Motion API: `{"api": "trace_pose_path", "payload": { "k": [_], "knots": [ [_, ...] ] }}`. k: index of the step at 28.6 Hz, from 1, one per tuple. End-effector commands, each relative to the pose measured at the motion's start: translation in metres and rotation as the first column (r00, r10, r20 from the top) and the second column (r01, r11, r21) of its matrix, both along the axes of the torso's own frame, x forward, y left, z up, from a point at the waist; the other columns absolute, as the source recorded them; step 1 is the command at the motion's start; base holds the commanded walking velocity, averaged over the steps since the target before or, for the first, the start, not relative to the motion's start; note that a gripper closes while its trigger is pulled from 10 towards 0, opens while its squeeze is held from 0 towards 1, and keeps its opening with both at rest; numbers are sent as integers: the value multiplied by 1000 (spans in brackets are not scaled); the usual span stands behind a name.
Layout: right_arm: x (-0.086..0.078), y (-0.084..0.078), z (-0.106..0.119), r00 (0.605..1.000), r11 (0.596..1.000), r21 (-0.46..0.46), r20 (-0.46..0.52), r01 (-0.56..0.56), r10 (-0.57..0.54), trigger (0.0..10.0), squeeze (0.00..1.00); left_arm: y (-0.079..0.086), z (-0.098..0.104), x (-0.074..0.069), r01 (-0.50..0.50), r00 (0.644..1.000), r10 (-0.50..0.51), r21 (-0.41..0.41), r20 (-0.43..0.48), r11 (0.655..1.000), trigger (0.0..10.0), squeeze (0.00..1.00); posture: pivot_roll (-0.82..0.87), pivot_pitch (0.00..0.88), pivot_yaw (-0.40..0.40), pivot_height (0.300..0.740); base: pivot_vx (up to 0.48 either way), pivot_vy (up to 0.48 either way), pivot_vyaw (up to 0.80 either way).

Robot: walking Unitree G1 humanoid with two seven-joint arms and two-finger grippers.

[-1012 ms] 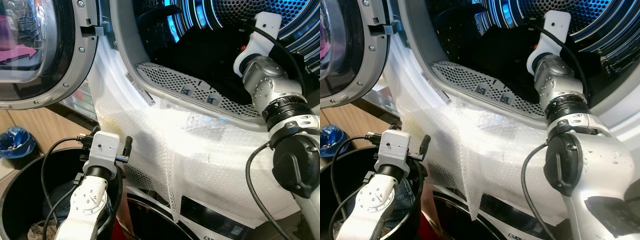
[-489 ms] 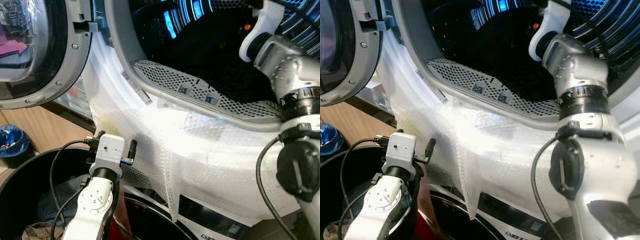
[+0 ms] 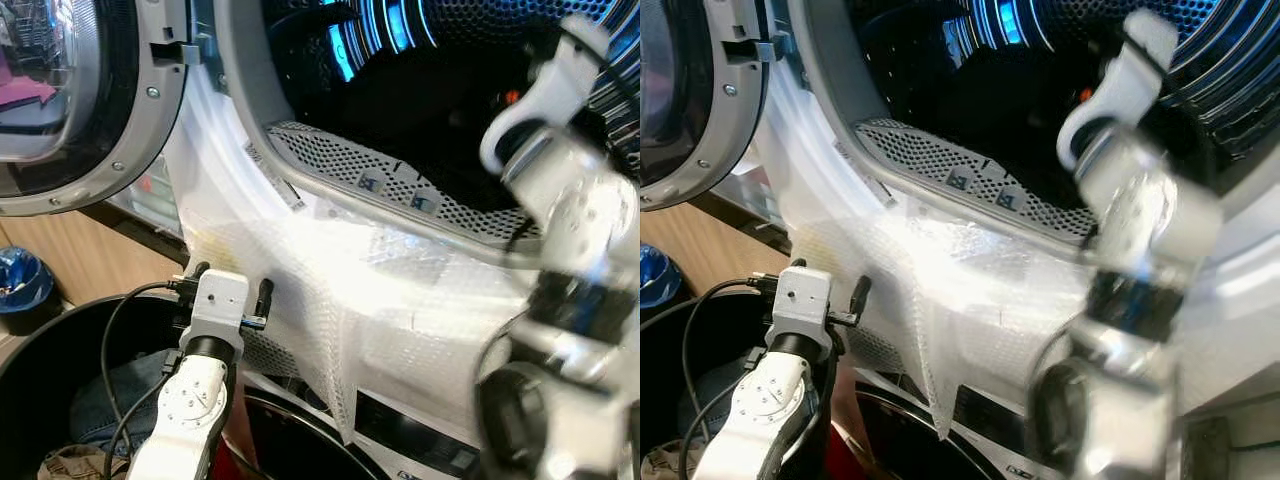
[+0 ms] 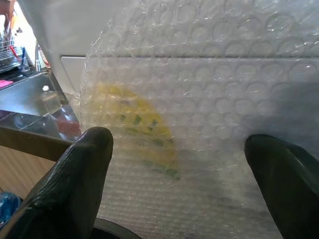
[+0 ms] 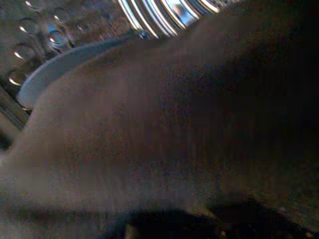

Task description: Clothes washing

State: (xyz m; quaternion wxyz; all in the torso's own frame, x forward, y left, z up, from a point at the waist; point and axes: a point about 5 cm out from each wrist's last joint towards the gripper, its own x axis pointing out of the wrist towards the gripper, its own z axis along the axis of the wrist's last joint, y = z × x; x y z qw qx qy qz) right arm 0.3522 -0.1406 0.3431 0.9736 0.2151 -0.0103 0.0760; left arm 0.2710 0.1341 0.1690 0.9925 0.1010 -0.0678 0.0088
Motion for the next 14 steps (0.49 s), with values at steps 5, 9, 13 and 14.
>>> {"api": "trace_pose_path", "payload": {
  "k": [5,9,13,14],
  "knots": [
    [-22,-8,1,992,991,78,51,110,-114,10000,0,-13,2,4,52,999,-52,-13,11,999,10000,0,-85,50,-166,740,0,0,0],
    [-43,8,6,963,981,131,245,-145,110,10000,0,-12,0,3,50,999,-50,-17,5,999,10000,0,-97,59,-164,740,0,0,0],
    [-54,14,-3,941,959,128,265,-252,212,10000,0,-13,-1,4,56,998,-56,-16,2,998,10000,0,-102,61,-161,740,0,0,0],
    [-60,16,-11,928,949,109,265,-297,260,10000,0,-13,-1,4,60,998,-60,-14,2,998,10000,0,-104,62,-157,740,0,0,0]
  ]
}}
